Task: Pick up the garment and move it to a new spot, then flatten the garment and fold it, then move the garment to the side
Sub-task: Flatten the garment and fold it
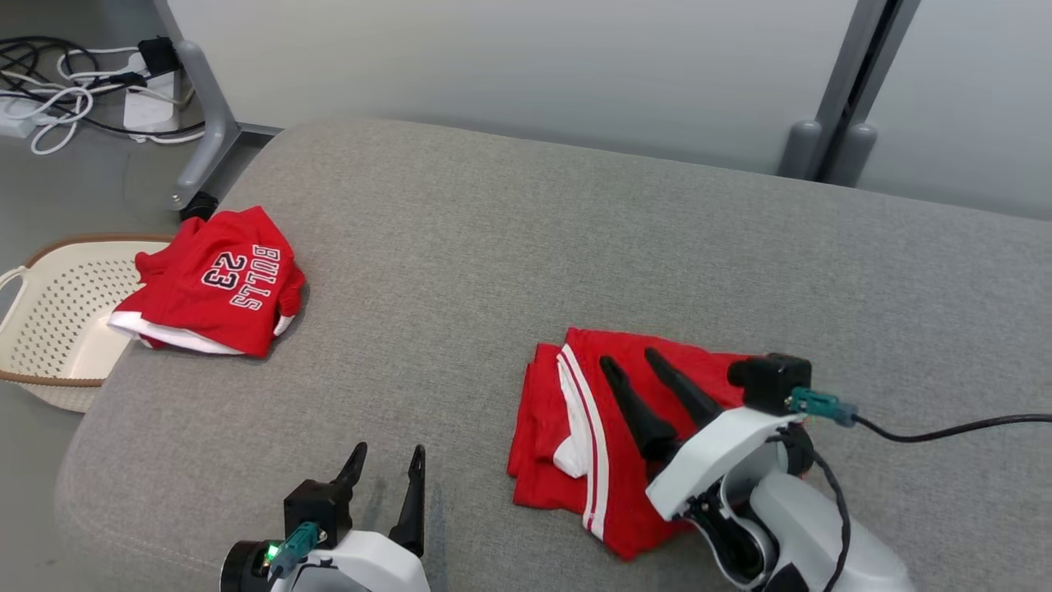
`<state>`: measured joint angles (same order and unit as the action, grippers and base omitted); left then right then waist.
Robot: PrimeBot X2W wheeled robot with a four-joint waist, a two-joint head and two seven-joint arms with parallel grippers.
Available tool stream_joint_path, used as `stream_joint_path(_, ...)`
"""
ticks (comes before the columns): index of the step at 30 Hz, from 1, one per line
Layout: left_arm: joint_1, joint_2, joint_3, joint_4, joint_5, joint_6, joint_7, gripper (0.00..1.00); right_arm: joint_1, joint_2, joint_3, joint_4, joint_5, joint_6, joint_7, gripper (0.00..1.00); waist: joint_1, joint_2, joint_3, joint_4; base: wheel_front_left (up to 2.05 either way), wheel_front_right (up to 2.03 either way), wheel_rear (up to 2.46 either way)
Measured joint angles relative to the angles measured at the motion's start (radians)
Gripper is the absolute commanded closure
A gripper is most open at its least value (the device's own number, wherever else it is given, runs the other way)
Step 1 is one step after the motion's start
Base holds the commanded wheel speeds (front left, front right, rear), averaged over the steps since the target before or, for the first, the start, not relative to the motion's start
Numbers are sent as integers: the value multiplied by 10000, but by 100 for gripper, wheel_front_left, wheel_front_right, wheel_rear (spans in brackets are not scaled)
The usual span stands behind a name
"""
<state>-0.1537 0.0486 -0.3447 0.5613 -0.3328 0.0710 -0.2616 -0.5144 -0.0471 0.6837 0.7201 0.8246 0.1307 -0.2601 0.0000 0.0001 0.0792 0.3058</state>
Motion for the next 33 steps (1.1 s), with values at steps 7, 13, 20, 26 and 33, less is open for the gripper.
stream_joint_path(7, -34, -8, 174, -151, -8, 90, 0, 0, 250, -4, -2685, -579, -1747, 0, -15, 0, 0, 0, -15, -719, 0, 0, 0)
stream_joint_path(13, -51, -2, 412, -299, 161, 153, 0, 0, 1205, -25, -5106, -1145, -3862, 0, -15, 0, 0, 0, -54, -1416, 0, 0, 0)
stream_joint_path(20, -50, -6, 765, -380, 366, 242, 0, 0, 2195, -13, -6648, -2144, -5937, 0, -15, 0, 0, 0, -65, -2014, 0, 0, 0)
stream_joint_path(26, 151, -6, 1068, -453, 786, 330, 0, 0, 3022, -19, -7216, -2742, -6587, 0, -13, 0, 0, 0, -252, -2255, 0, 0, 0)
stream_joint_path(33, 666, 0, 1409, -525, 899, 322, 0, 0, 3729, -13, -7204, -2867, -6583, 0, -15, 0, 0, 0, -675, -2491, 0, 0, 0)
